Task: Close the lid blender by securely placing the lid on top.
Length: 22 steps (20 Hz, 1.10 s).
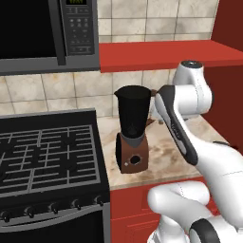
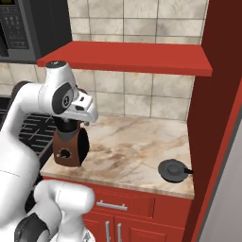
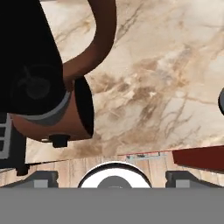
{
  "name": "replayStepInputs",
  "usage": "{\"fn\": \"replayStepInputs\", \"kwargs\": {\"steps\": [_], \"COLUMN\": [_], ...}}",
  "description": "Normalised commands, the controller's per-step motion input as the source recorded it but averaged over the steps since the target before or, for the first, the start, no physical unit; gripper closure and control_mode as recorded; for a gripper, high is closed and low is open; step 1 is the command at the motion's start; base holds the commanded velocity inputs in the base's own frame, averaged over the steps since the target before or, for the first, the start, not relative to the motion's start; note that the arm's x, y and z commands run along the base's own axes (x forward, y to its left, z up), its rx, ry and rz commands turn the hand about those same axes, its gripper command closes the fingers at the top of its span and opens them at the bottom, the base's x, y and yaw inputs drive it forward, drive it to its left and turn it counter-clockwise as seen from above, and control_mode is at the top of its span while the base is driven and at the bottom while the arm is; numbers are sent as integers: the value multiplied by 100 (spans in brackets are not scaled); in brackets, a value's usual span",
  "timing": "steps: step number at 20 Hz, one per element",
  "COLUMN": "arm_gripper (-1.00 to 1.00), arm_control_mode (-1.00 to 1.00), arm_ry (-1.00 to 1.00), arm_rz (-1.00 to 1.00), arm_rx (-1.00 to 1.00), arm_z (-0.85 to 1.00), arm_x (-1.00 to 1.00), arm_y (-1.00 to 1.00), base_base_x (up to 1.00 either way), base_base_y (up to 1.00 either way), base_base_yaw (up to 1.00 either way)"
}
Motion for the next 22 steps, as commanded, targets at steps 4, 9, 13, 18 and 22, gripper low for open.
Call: {"fn": "replayStepInputs", "kwargs": {"steps": [4, 9, 13, 18, 22], "arm_gripper": [-100, -100, -100, -100, -100], "arm_control_mode": [-100, -100, -100, -100, -100], "arm_ry": [0, 9, 14, 5, 0], "arm_rz": [-51, -59, -56, -32, -5], "arm_rx": [7, 15, 21, 21, 13], "arm_z": [-4, -19, -17, -28, -53], "arm_x": [-80, -18, 0, 4, 18], "arm_y": [-80, -100, -100, -100, -86], "base_base_x": [0, 0, 0, 0, 0], "base_base_y": [0, 0, 0, 0, 0], "base_base_yaw": [0, 0, 0, 0, 0]}}
